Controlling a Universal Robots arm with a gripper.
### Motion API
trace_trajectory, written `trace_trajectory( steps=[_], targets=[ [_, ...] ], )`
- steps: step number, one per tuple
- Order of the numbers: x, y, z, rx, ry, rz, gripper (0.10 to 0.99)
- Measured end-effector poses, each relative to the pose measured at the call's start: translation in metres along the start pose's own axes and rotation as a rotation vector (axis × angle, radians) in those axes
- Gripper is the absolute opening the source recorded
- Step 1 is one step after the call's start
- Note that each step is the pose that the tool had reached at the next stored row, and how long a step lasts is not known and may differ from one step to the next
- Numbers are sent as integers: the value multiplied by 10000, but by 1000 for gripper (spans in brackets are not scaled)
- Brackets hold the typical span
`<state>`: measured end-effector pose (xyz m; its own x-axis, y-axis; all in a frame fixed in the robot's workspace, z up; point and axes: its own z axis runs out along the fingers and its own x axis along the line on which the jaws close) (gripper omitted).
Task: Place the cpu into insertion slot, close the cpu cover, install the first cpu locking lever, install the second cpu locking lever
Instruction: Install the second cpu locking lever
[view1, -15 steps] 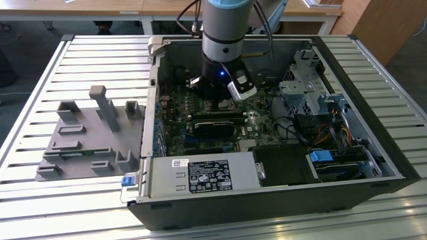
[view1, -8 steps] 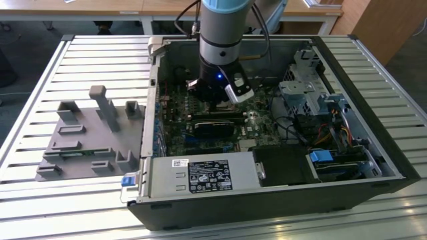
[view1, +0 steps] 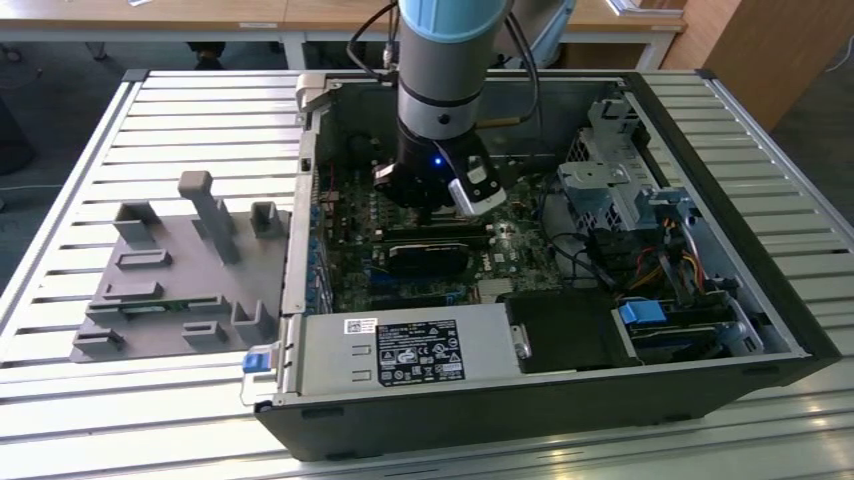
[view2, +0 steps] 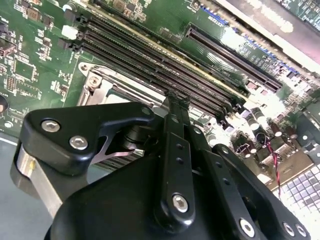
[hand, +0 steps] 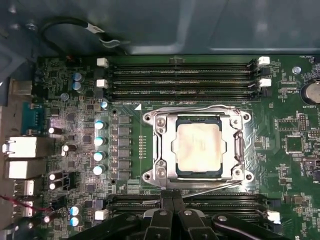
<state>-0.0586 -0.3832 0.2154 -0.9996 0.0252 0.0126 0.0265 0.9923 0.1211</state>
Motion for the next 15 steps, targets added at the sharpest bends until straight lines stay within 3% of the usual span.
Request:
trace_trajectory(
  steps=[6,11,15],
  targets=[
    [48,-67,-2,-313,-1,-3,106],
    [52,-82,33,-597,4,-7,106],
    [52,-89,88,-696,7,-7,106]
  ],
)
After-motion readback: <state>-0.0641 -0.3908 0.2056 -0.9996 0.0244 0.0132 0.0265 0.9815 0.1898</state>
